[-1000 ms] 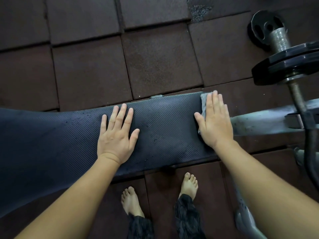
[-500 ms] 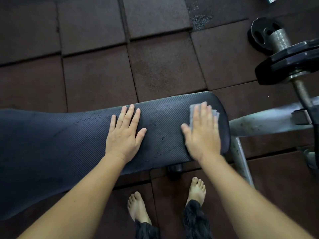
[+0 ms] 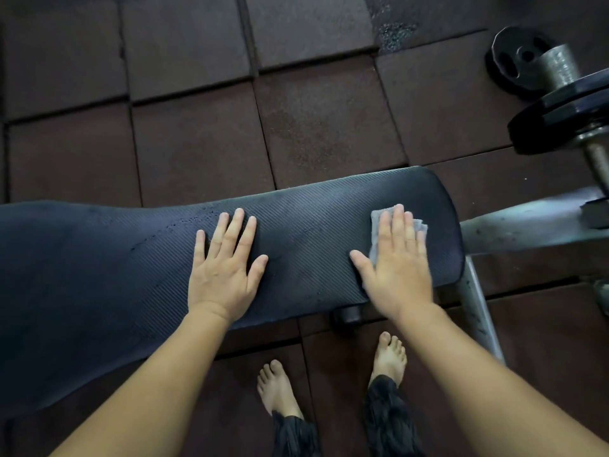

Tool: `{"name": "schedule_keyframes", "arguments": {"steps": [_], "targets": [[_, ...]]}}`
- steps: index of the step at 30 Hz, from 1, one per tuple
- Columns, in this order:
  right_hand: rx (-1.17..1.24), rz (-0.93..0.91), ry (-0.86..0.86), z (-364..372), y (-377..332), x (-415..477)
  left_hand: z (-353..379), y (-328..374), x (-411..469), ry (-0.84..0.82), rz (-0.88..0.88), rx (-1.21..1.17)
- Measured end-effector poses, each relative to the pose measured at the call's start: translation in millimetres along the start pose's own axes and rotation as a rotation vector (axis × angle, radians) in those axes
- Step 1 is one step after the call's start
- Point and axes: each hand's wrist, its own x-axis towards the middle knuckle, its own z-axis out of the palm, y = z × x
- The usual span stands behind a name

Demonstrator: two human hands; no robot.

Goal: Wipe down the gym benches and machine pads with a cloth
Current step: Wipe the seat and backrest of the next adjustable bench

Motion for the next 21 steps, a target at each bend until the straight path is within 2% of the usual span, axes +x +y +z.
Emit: {"name": "schedule_keyframes", "arguments": {"steps": [2,5,8,11,13,17,21], "targets": [[0.06,-0.008,-0.002,0,-53,7,3,1,-1,0.02,0.004,0.001],[0.041,-0.177,-0.002,10,-121,13,5,-2,-1,0.03,0.009,-0.012],[-0.017,-0.275,0.0,11,-101,27,6,-2,0,0.041,0.006,-0.027],[-0.019,-0.131,0.003,-5,-29,45,4,-1,-1,0.053,0.017,-0.021],[-0.003,-0.054,-0.034,-16,-9,55,5,-2,0,0.056,0.019,-0.019],[0.016,0.035,0.023,-13,-67,68,6,-4,-1,0.06,0.021,-0.016],[0.022,-0.179,-0.019,-8,-128,70,7,-5,0,0.073,0.023,-0.028]]}}
